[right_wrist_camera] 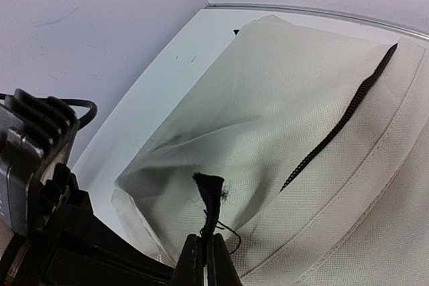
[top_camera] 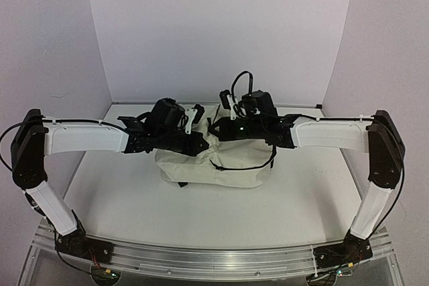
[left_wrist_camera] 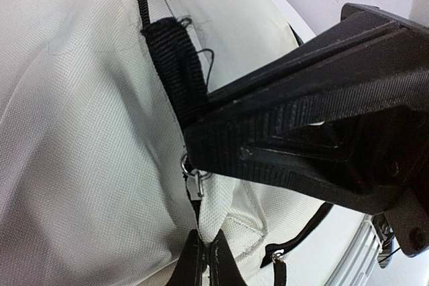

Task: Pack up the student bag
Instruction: Zip the student bag at the center of the board.

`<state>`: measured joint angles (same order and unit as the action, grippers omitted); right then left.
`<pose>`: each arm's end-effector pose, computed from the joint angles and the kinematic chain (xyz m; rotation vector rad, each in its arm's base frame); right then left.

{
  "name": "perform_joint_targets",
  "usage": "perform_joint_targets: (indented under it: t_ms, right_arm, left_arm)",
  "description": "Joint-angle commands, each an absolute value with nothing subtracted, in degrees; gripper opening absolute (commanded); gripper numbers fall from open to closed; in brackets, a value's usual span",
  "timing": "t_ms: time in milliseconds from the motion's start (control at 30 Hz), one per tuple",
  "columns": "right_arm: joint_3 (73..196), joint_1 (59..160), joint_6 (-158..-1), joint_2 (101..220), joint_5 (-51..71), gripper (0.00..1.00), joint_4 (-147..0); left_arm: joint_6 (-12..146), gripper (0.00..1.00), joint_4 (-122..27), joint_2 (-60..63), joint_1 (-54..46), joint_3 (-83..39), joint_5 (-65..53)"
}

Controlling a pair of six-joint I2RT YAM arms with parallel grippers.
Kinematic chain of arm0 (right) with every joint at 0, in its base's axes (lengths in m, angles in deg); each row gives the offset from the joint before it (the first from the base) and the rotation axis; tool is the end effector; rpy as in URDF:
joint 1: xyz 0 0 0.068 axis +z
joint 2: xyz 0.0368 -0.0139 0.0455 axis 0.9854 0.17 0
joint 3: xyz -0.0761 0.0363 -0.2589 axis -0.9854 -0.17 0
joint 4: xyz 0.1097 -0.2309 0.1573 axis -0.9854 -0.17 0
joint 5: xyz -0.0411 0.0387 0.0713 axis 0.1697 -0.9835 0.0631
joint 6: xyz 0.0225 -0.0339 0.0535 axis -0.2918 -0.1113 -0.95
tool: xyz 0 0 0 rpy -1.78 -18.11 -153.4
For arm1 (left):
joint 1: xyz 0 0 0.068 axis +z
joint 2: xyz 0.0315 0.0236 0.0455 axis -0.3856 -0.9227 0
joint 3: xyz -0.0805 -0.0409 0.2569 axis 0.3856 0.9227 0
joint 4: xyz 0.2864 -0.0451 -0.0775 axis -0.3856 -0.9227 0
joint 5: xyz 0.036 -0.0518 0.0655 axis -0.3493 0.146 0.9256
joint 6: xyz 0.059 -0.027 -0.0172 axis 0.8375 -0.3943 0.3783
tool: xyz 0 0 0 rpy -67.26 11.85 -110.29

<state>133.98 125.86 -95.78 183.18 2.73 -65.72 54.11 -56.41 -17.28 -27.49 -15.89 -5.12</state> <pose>0.3256 0.3530 0.2400 -0.5925 1.9917 1.0230 0.2660 -0.3297 0.2180 0.6009 2.2440 -0.8413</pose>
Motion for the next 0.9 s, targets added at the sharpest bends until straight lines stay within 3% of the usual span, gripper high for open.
perform_joint_targets:
  t_ms: [0, 333, 433, 667, 767, 867]
  right_arm:
    - [138.91, 121.09, -97.17, 180.80, 10.16, 0.00, -56.28]
    - [134.93, 122.23, -99.11, 178.58, -2.69, 0.00, -56.58]
    - [131.81, 125.65, -100.18, 179.21, -2.31, 0.00, -55.83]
    - [125.39, 127.18, -106.73, 178.58, 0.27, 0.00, -48.93]
    - [125.31, 127.20, -107.45, 177.90, 1.67, 0.00, -47.58]
    - [125.95, 127.16, -107.30, 178.19, 1.85, 0.00, -47.32]
  left_arm:
    - [57.45, 0.00, -70.09, -14.42, -28.84, -13.83, -9.33]
    - [59.91, 0.00, -77.55, -8.80, -29.70, -12.38, -2.72]
    - [57.72, 0.12, -72.42, -6.35, -29.70, -11.81, -2.28]
    - [54.54, 0.24, -67.31, -5.64, -29.70, -13.65, -3.24]
    - [54.20, 0.39, -65.51, -5.42, -30.14, -12.78, -4.66]
    - [54.69, 0.42, -67.23, -7.01, -30.47, -13.43, -2.67]
